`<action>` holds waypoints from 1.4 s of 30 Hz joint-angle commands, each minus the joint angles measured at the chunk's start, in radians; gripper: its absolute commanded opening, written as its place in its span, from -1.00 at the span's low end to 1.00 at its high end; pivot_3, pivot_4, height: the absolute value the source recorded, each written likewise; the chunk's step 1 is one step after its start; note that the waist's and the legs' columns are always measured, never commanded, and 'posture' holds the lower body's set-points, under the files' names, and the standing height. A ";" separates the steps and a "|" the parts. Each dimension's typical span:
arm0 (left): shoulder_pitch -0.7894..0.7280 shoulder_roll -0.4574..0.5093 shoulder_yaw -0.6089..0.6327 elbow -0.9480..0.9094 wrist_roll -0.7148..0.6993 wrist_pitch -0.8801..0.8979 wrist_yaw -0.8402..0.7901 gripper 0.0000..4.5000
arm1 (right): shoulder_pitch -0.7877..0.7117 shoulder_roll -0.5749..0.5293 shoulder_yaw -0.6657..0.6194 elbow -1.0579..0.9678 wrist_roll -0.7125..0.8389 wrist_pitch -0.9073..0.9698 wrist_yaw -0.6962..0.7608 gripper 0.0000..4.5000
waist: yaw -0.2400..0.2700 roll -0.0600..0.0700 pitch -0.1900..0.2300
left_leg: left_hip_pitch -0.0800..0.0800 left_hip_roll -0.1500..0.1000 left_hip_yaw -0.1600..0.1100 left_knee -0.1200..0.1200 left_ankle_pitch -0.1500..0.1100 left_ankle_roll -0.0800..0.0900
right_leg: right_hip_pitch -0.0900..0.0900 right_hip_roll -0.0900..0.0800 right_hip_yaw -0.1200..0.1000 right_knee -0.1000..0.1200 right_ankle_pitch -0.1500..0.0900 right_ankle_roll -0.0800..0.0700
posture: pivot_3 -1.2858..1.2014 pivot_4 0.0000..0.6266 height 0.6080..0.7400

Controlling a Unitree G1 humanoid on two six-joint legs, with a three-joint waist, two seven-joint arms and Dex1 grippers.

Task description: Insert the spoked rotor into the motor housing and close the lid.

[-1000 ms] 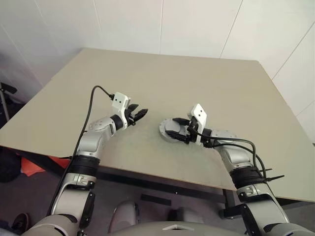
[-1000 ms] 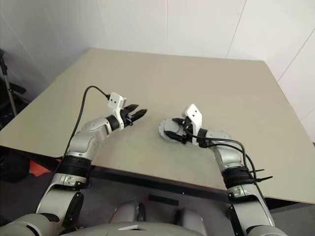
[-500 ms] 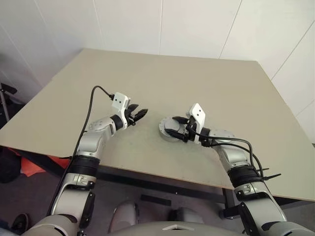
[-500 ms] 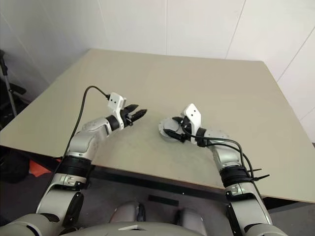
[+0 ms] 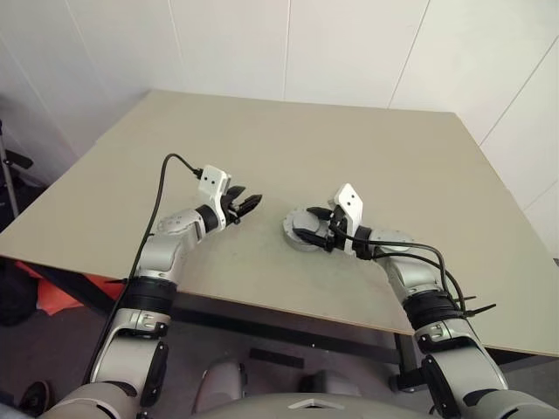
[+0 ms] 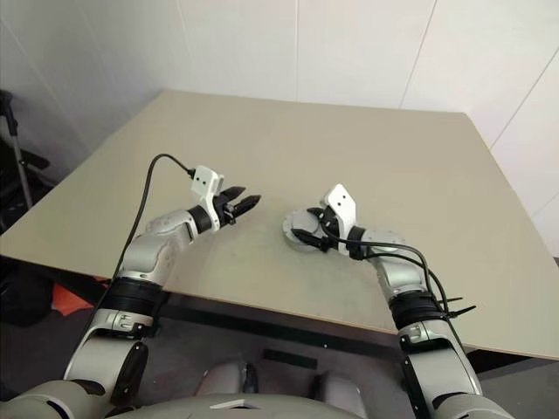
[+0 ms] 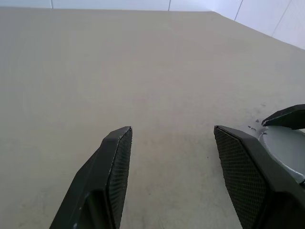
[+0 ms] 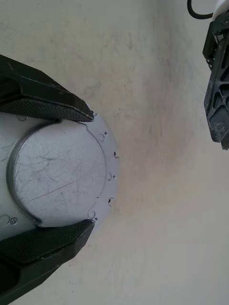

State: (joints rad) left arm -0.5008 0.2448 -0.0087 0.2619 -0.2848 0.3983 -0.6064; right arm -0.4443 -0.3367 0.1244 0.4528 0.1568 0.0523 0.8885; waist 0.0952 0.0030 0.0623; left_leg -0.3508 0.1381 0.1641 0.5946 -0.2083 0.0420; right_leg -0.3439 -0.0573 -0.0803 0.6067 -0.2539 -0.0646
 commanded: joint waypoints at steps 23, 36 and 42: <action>-0.014 -0.037 0.012 -0.037 -0.034 0.023 0.001 0.29 | 0.016 -0.062 0.060 0.071 -0.072 0.073 -0.022 0.41 | 0.001 0.000 0.000 | 0.000 0.000 0.000 -0.001 0.000 0.000 | 0.001 0.000 0.000 -0.003 -0.001 0.001 | 0.03 -1.00 1.00; -0.193 -0.189 0.075 0.117 -0.196 0.223 -0.015 -0.66 | 0.020 -0.054 0.072 0.042 -0.065 0.074 -0.030 0.41 | 0.001 0.000 0.000 | 0.002 -0.001 0.001 -0.011 0.001 -0.001 | 0.001 0.000 0.000 -0.011 -0.001 0.002 | 0.03 -1.00 1.00; -0.246 -0.195 0.054 0.202 -0.183 0.315 -0.012 -0.98 | 0.026 -0.050 0.065 0.022 -0.058 0.076 -0.046 0.41 | -0.002 0.000 0.000 | 0.003 -0.001 0.002 -0.018 0.003 -0.002 | 0.003 0.000 0.000 -0.018 0.000 0.003 | 0.03 -1.00 1.00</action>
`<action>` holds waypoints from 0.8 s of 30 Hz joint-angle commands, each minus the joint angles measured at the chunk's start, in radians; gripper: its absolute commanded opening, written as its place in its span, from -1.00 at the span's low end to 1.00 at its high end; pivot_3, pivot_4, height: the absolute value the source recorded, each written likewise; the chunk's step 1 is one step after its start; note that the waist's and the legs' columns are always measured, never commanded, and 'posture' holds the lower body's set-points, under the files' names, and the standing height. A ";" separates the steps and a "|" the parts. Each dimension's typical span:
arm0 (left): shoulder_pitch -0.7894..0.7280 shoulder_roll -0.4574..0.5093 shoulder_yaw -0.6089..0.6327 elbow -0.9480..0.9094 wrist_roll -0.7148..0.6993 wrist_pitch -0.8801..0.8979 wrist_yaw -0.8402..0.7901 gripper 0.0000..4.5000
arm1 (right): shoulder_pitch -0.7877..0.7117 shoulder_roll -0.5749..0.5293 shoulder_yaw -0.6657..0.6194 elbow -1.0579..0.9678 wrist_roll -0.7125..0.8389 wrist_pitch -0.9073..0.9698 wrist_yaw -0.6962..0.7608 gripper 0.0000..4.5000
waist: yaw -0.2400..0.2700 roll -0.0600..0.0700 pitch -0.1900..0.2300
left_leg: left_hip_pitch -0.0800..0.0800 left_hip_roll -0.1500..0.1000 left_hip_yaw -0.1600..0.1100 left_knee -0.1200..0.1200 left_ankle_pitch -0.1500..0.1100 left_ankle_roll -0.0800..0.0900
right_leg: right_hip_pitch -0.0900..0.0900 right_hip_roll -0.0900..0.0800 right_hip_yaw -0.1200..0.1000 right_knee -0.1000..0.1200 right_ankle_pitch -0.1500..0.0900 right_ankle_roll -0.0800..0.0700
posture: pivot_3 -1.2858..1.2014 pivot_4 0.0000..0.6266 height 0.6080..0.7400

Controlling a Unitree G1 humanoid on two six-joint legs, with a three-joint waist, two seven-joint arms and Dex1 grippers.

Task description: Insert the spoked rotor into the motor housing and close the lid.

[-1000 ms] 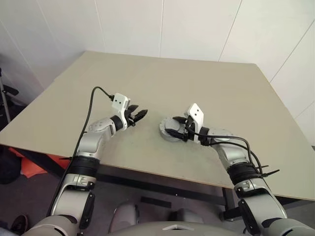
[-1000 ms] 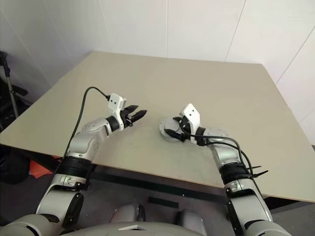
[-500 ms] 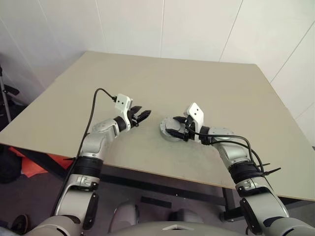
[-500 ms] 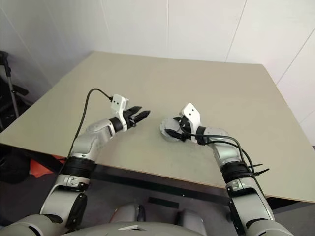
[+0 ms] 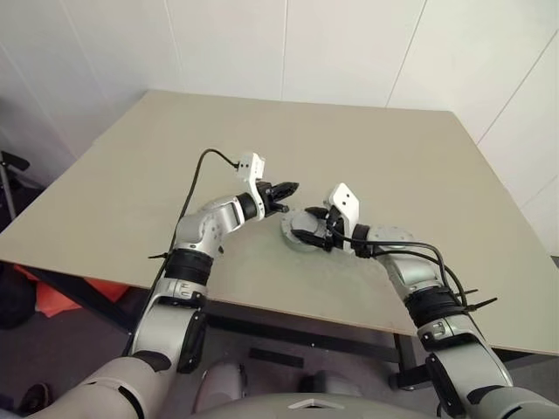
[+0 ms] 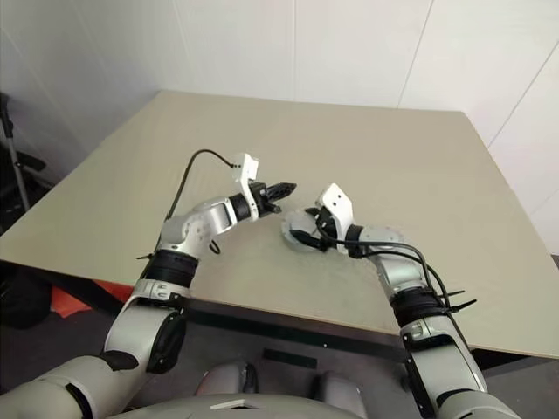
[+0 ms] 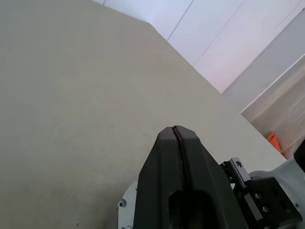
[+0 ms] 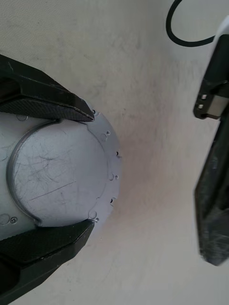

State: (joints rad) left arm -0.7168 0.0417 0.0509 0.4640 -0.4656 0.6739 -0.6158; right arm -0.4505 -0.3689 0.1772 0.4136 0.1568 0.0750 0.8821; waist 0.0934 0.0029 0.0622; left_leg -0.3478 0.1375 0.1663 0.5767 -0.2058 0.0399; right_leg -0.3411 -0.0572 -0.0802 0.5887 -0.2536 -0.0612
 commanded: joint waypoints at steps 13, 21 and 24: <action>-0.046 0.073 -0.077 0.086 0.083 0.365 0.108 -0.98 | 0.046 -0.001 0.013 0.015 -0.054 0.057 -0.065 0.41 | 0.002 0.001 0.000 | 0.003 0.000 0.001 -0.002 0.000 0.000 | 0.001 0.000 0.000 0.000 0.000 0.000 | 0.03 -1.00 1.00; -0.030 0.075 -0.030 0.042 0.026 0.424 0.072 -0.98 | 0.040 0.005 0.004 -0.006 -0.049 0.074 -0.076 0.41 | 0.000 0.001 -0.001 | 0.008 0.000 0.002 -0.007 0.000 0.000 | 0.006 0.000 0.000 -0.008 0.000 0.000 | 0.03 -1.00 1.00; -0.022 0.080 -0.036 0.005 0.001 0.456 0.040 -0.98 | 0.043 0.005 0.005 -0.007 -0.050 0.074 -0.076 0.41 | 0.000 0.001 -0.001 | 0.008 0.000 0.002 -0.009 0.000 0.000 | 0.006 0.000 0.000 -0.008 0.000 0.000 | 0.03 -1.00 1.00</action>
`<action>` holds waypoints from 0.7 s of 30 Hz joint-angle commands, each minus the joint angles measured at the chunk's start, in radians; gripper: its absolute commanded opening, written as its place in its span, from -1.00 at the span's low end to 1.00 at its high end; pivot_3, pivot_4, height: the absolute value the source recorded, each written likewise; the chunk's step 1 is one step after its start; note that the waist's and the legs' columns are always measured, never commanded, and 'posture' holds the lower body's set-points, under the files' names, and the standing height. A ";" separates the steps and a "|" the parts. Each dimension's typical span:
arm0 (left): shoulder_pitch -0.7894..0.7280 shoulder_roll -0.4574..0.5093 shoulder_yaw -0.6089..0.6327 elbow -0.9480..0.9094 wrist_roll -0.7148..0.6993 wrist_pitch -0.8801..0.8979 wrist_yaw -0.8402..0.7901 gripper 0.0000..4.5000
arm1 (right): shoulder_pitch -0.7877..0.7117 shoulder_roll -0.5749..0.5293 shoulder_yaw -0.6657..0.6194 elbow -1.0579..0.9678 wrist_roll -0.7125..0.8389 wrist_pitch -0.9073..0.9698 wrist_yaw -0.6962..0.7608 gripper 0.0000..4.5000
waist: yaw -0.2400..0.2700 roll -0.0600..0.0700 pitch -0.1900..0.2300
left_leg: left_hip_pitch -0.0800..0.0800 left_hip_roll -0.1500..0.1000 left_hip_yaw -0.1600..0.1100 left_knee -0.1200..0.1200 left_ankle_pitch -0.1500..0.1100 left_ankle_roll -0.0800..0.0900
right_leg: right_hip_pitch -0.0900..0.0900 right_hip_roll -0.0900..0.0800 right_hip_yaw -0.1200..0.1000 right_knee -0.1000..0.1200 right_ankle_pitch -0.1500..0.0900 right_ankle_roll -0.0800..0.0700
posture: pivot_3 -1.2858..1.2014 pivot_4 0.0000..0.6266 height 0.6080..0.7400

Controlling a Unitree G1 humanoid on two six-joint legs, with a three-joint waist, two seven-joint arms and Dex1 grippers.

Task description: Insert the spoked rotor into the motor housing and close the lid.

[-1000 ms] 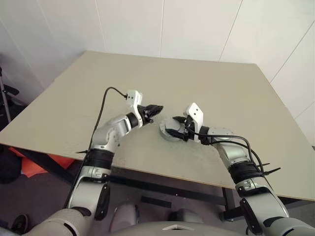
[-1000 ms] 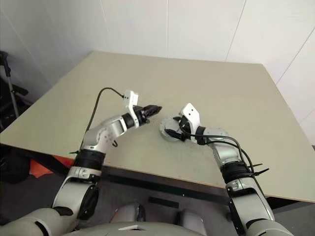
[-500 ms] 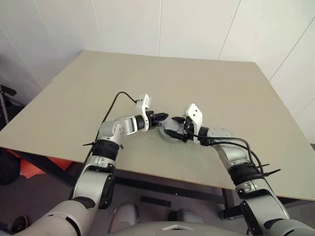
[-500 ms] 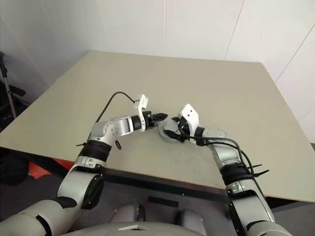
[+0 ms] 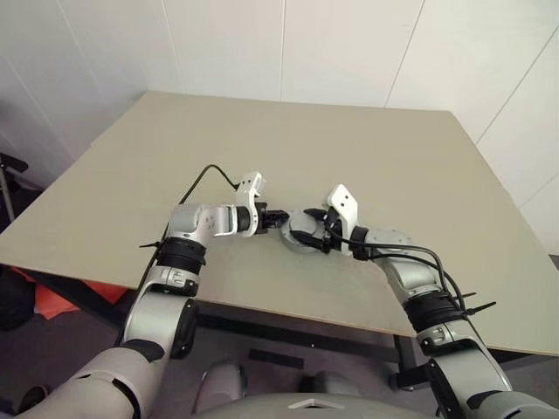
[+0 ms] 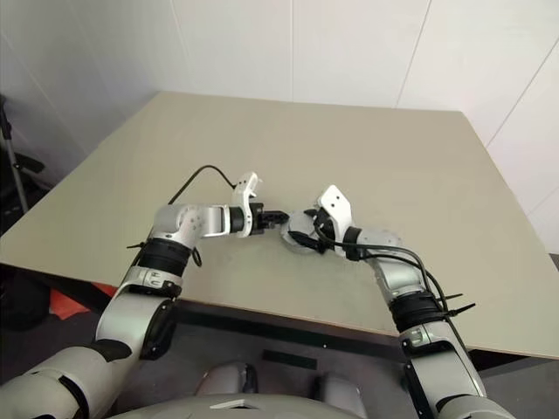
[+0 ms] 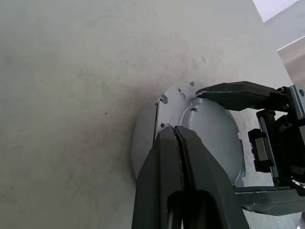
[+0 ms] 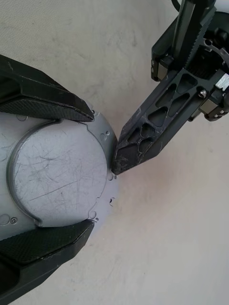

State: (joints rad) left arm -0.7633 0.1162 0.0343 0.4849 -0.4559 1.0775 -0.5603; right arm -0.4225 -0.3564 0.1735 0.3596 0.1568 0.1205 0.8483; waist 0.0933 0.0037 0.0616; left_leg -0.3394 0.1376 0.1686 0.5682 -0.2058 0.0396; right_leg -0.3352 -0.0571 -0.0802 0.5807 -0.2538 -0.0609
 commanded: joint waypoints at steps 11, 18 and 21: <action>0.024 0.002 0.080 -0.091 -0.118 0.115 -0.053 -0.98 | 0.032 -0.017 0.019 0.045 -0.049 0.031 -0.016 0.41 | -0.001 -0.001 0.001 | -0.003 0.000 0.001 -0.002 0.000 0.000 | -0.003 0.000 0.000 -0.003 0.000 0.000 | 0.03 -1.00 1.00; 0.039 0.002 0.075 -0.108 -0.116 0.110 -0.045 -0.98 | 0.050 -0.036 0.030 0.060 -0.057 0.019 0.020 0.41 | 0.001 -0.001 0.001 | -0.004 0.000 0.002 -0.004 0.000 0.000 | -0.004 0.000 0.000 -0.005 0.000 0.000 | 0.03 -1.00 1.00; 0.039 0.000 0.074 -0.108 -0.114 0.107 -0.043 -0.98 | 0.053 -0.036 0.037 0.090 -0.069 0.005 0.024 0.41 | 0.000 -0.001 0.001 | -0.004 0.000 0.002 -0.005 0.000 0.000 | -0.004 0.000 0.000 -0.006 0.001 -0.001 | 0.03 -1.00 1.00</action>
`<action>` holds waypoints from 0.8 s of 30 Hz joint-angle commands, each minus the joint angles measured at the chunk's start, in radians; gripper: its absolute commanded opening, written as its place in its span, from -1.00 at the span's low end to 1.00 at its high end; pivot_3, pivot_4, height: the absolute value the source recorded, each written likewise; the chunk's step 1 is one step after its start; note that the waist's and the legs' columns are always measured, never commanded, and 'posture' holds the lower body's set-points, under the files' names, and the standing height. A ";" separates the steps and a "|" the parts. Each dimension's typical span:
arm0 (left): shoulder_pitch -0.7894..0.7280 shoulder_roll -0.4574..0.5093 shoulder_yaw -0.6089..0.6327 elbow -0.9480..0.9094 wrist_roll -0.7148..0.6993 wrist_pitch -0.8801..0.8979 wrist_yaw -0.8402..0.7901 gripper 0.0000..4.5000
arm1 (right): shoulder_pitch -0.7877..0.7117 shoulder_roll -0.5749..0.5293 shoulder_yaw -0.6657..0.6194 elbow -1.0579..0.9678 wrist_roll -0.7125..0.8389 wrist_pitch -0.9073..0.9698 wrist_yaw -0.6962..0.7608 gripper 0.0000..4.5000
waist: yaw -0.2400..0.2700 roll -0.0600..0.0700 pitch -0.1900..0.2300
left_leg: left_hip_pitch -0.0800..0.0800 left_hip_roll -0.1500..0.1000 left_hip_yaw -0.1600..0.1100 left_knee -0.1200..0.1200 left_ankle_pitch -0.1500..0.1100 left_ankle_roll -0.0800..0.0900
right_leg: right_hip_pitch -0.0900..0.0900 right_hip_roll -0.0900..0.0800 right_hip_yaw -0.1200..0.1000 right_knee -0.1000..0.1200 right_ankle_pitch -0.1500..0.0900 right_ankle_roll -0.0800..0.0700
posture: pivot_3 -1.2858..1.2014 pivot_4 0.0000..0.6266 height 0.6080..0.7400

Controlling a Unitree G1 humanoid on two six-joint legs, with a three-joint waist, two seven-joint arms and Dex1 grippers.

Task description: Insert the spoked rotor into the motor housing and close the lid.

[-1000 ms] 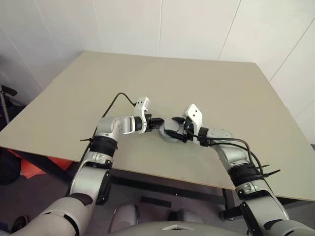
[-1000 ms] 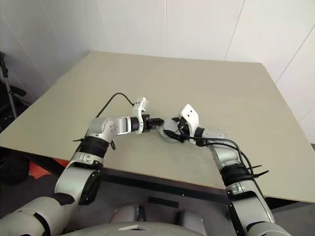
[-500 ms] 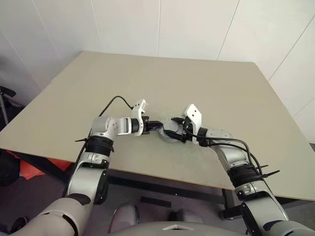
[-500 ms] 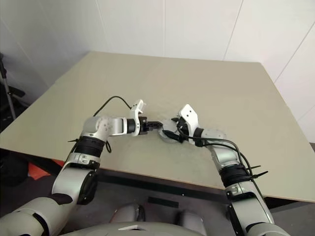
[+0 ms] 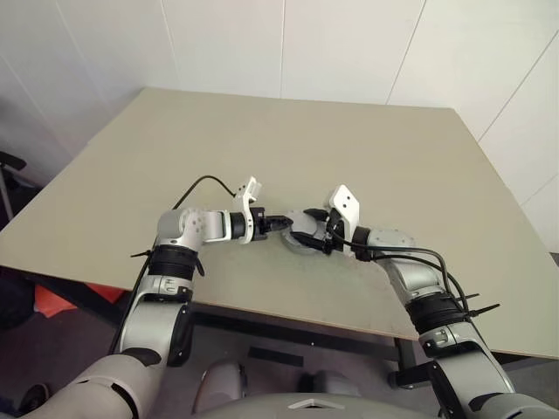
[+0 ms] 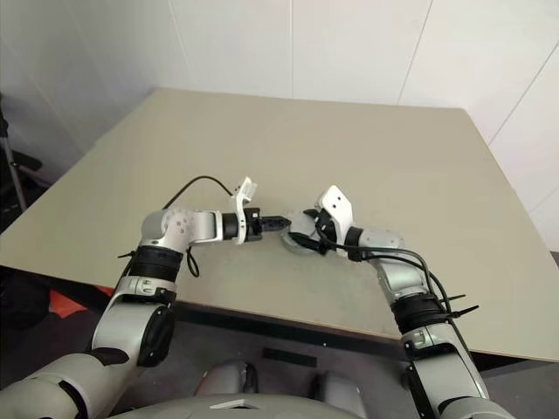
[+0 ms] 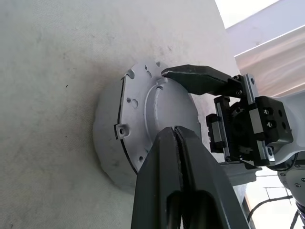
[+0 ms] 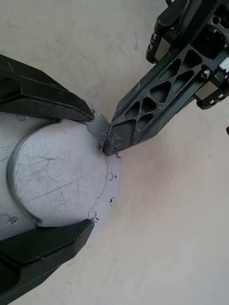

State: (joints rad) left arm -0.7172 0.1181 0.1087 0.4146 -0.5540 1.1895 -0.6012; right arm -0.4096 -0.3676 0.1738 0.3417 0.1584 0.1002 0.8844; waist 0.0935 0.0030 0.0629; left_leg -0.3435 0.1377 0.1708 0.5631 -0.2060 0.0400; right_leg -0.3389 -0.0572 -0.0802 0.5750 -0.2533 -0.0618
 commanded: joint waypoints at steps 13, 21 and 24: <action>-0.002 0.001 -0.003 -0.045 -0.015 -0.005 0.000 -0.98 | 0.070 -0.063 0.046 0.142 -0.073 0.012 0.024 0.41 | 0.004 0.000 0.000 | 0.003 0.000 0.000 0.000 0.000 0.000 | 0.004 0.000 0.000 -0.002 0.000 0.000 | 0.03 -1.00 1.00; -0.001 -0.001 -0.004 -0.044 -0.016 -0.008 -0.001 -0.98 | 0.084 -0.073 0.038 0.083 -0.020 0.075 0.092 0.41 | 0.008 0.000 -0.001 | 0.000 -0.001 0.000 0.000 -0.002 0.004 | 0.004 -0.001 0.000 -0.003 0.003 -0.005 | 0.03 -1.00 1.00; -0.001 -0.001 -0.003 -0.043 -0.015 -0.011 0.000 -0.98 | 0.090 -0.084 0.045 0.079 -0.020 0.078 0.108 0.41 | 0.009 0.000 -0.001 | -0.001 -0.001 0.000 0.000 -0.003 0.005 | 0.004 -0.001 0.000 -0.003 0.004 -0.006 | 0.03 -1.00 1.00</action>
State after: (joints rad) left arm -0.7067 0.1176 0.1044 0.4037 -0.5540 1.1874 -0.5971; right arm -0.3915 -0.4219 0.1686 0.3374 0.1928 0.0981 0.9717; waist 0.1021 0.0030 0.0620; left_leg -0.3455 0.1363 0.1709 0.5631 -0.2097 0.0456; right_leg -0.3357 -0.0577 -0.0802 0.5724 -0.2498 -0.0681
